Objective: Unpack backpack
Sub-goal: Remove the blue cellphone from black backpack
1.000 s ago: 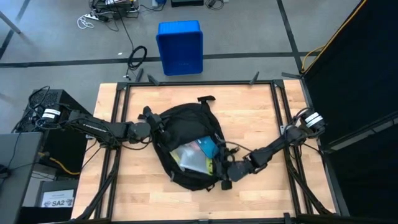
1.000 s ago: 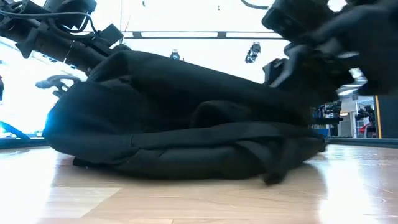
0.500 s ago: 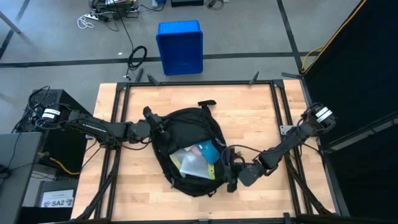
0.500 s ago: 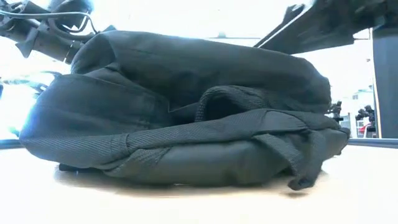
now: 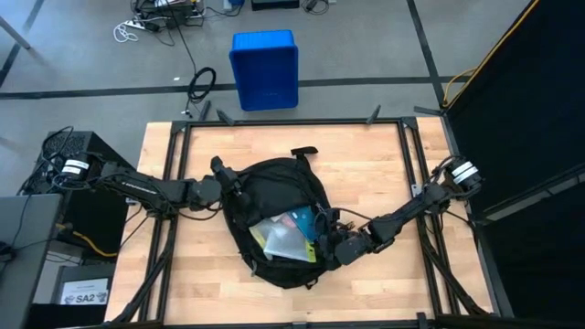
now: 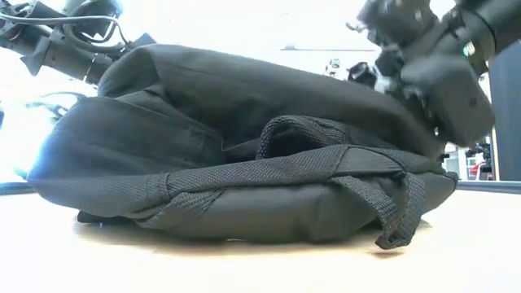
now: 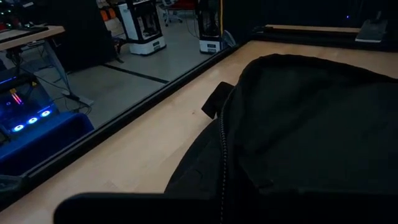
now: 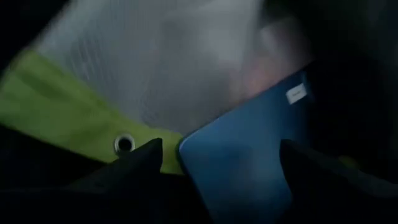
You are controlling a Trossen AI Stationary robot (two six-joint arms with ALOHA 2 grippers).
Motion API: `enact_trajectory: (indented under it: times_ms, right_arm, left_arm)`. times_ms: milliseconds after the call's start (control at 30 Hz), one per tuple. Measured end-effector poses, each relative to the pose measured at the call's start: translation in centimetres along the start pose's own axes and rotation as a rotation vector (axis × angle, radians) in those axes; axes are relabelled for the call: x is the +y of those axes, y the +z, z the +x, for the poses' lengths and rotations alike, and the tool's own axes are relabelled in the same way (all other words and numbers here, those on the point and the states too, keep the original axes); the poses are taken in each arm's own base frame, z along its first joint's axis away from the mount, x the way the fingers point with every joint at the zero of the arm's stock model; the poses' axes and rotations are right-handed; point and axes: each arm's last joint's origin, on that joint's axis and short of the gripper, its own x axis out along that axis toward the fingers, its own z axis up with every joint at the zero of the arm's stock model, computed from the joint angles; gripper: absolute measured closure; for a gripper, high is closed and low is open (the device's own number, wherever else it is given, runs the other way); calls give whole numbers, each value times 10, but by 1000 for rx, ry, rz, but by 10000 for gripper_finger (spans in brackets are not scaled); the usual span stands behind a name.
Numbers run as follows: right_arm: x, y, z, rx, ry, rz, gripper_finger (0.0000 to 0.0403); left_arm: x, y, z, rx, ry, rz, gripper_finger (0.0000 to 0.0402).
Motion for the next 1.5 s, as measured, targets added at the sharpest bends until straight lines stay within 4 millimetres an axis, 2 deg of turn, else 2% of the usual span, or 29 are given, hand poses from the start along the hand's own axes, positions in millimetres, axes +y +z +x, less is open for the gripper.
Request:
enact_trajectory:
  times_ms: [233,567,733,933,1067,1167,1300,1500]
  right_arm:
    - [9,-15,13,54,-95,-73,91]
    - [3,-17,13,54,-309,-119,109]
    - [1,-17,14,59,-325,-117,121]
    - [1,-19,18,77,-250,-128,130]
    - [-8,-20,24,96,-263,-90,131]
    - [-17,-21,29,110,-339,-80,135]
    - [-24,-22,33,124,-396,-72,165]
    - [-29,-21,36,124,-406,-60,252]
  left_arm:
    - [0,0,0,0,-2,0,402]
    - [0,0,0,3,-11,2,402]
    - [0,0,0,4,-12,2,402]
    - [0,0,0,4,-15,2,402]
    - [0,0,0,5,-15,2,402]
    - [0,0,0,5,-14,3,402]
    - [0,0,0,5,-12,3,402]
    - [0,0,0,6,-13,8,402]
